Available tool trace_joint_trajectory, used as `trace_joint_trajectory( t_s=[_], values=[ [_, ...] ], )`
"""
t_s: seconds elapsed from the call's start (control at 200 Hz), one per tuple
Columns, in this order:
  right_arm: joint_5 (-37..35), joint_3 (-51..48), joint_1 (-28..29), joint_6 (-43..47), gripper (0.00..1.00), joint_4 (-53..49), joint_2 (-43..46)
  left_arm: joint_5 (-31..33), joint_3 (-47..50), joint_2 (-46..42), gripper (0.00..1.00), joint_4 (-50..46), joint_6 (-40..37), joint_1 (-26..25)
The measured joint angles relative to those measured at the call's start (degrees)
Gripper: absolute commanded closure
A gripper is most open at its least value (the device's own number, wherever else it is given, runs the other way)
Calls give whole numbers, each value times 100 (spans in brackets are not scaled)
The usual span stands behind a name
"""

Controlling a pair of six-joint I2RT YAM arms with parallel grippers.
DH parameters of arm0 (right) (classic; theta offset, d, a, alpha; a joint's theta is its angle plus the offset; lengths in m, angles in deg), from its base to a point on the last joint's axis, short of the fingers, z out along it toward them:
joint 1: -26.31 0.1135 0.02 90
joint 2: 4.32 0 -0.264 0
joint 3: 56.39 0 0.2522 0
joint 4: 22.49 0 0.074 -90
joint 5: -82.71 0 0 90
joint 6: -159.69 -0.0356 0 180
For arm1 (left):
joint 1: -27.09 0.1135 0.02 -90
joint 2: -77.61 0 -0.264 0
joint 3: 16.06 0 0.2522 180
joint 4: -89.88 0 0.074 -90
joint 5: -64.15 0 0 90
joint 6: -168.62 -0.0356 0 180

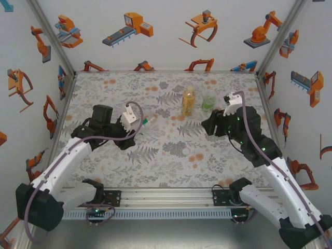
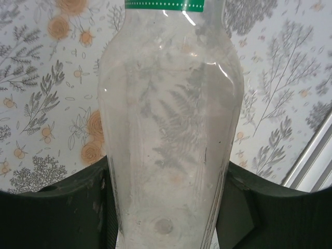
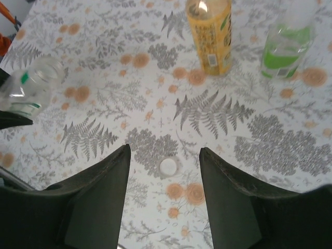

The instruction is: Screw on the bottle caps

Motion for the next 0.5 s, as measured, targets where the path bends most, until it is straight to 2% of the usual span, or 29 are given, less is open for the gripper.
trace_joint_trajectory(
  t_s=[0.275, 0.501],
  values=[
    [-210, 13, 326, -662, 48, -708, -697, -586, 245, -907, 93, 393, 824, 264],
    [-636, 13, 697, -1207, 48, -1141, -1346, -962, 544, -1429, 100, 863, 1443, 476]
  ],
)
